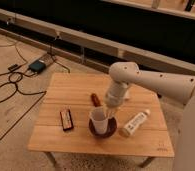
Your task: Place the ceramic cup in the ceramic bowl
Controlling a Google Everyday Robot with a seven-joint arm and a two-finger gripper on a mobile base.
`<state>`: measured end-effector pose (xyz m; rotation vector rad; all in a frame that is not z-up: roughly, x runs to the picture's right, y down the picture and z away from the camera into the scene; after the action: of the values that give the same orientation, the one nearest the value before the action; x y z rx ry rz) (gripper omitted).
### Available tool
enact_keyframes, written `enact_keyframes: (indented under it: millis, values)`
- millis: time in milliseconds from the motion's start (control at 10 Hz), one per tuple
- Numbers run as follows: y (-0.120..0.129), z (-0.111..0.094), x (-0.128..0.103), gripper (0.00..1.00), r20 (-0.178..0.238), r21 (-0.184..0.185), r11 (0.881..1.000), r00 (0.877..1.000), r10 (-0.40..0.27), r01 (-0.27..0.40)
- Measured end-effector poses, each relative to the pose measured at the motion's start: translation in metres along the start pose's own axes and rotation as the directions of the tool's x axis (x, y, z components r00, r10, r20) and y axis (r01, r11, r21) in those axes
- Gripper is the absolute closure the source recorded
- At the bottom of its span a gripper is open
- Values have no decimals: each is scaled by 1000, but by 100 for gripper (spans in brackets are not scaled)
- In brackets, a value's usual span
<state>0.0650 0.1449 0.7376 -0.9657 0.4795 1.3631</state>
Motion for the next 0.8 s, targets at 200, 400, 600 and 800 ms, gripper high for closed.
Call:
enact_keyframes:
  millis: [200,400,600,800]
  values:
    - [-1,2,-2,86,2,-1,999,999,-33,33]
    - [-1,6,-5,64,-5,0,997,997,-71,71]
    - [-4,11,-7,42,-21,5,996,996,-88,89]
    - [-8,14,-10,25,-31,18,995,995,-95,96]
